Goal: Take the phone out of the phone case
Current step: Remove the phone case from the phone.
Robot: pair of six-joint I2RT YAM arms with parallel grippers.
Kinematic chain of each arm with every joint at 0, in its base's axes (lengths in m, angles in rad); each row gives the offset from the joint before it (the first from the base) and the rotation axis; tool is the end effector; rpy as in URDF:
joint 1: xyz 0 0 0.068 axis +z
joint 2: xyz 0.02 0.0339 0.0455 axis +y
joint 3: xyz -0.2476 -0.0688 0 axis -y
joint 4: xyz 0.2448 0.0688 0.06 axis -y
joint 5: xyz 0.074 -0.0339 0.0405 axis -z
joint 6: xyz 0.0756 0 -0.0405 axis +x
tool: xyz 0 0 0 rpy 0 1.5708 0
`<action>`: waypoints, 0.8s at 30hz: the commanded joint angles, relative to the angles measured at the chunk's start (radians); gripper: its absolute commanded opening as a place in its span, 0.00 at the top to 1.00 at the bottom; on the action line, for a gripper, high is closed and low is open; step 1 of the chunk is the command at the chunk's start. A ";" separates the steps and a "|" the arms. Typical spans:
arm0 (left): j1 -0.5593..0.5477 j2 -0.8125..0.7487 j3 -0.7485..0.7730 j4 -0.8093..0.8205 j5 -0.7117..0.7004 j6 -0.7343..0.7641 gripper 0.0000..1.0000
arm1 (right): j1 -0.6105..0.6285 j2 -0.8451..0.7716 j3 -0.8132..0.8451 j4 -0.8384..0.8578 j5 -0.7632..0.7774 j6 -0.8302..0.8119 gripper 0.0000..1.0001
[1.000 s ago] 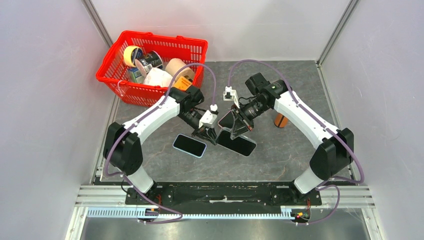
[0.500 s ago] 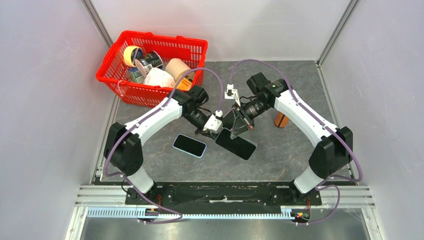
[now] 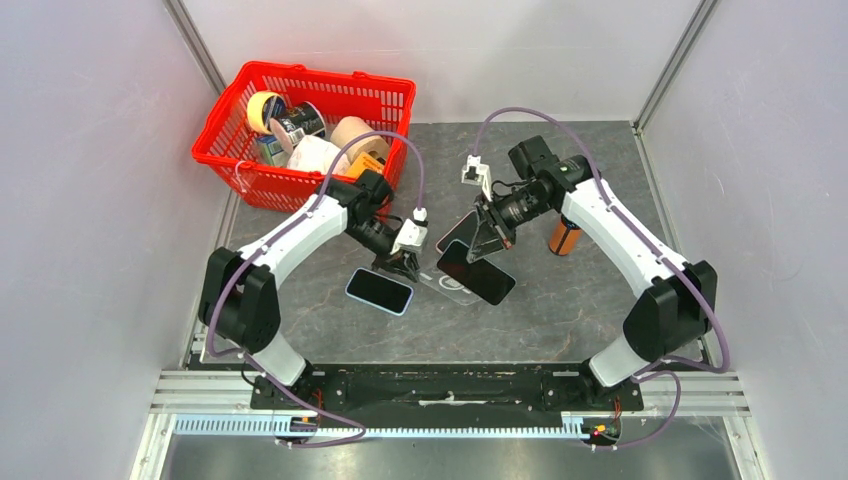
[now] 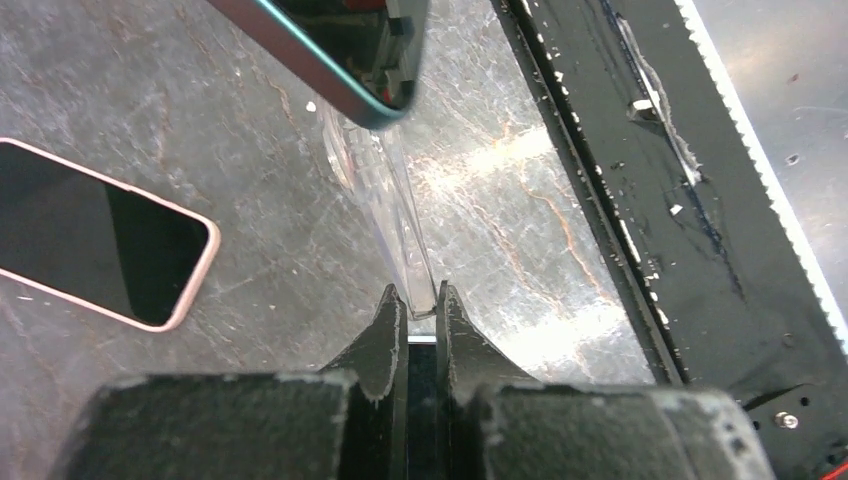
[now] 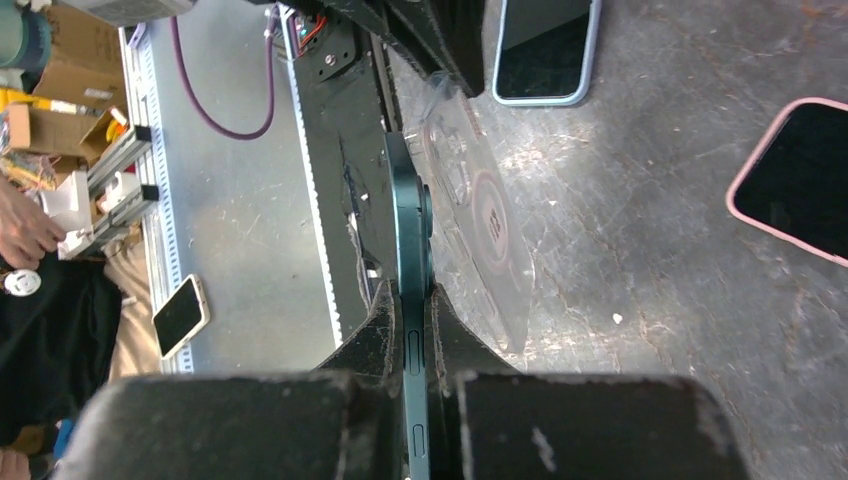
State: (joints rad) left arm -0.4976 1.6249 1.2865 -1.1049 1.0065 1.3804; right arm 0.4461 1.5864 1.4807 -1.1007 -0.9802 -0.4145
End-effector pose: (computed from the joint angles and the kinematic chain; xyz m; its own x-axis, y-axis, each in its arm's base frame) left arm 0.2321 -0.1987 0.2226 0.1784 0.5007 -0.8470 0.9220 -0.3857 -0.0338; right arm 0.2571 0.1926 0.2864 -0.5672 -0.5199 -0.6388 -0.8038 0.1806 0.5668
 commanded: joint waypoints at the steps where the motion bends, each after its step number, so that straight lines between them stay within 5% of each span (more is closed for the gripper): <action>1: 0.000 -0.036 -0.007 -0.099 0.008 -0.075 0.98 | -0.051 -0.079 -0.020 0.114 0.059 0.078 1.00; 6: 0.003 -0.036 -0.012 0.009 -0.037 -0.339 0.98 | -0.089 -0.133 -0.061 0.160 0.114 0.126 1.00; 12: -0.005 -0.140 -0.178 0.440 -0.096 -0.793 0.98 | -0.148 -0.205 -0.112 0.179 0.141 0.146 1.00; 17: -0.046 -0.158 -0.237 0.633 -0.137 -1.050 0.98 | -0.190 -0.270 -0.137 0.189 0.184 0.159 1.00; 24: -0.183 0.063 -0.027 0.444 -0.073 -1.011 0.98 | -0.265 -0.330 -0.135 0.187 0.176 0.184 1.00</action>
State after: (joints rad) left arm -0.6167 1.5585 1.1141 -0.6006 0.8764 0.4160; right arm 0.2214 1.3083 1.3373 -0.9497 -0.7856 -0.2653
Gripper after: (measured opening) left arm 0.091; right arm 0.060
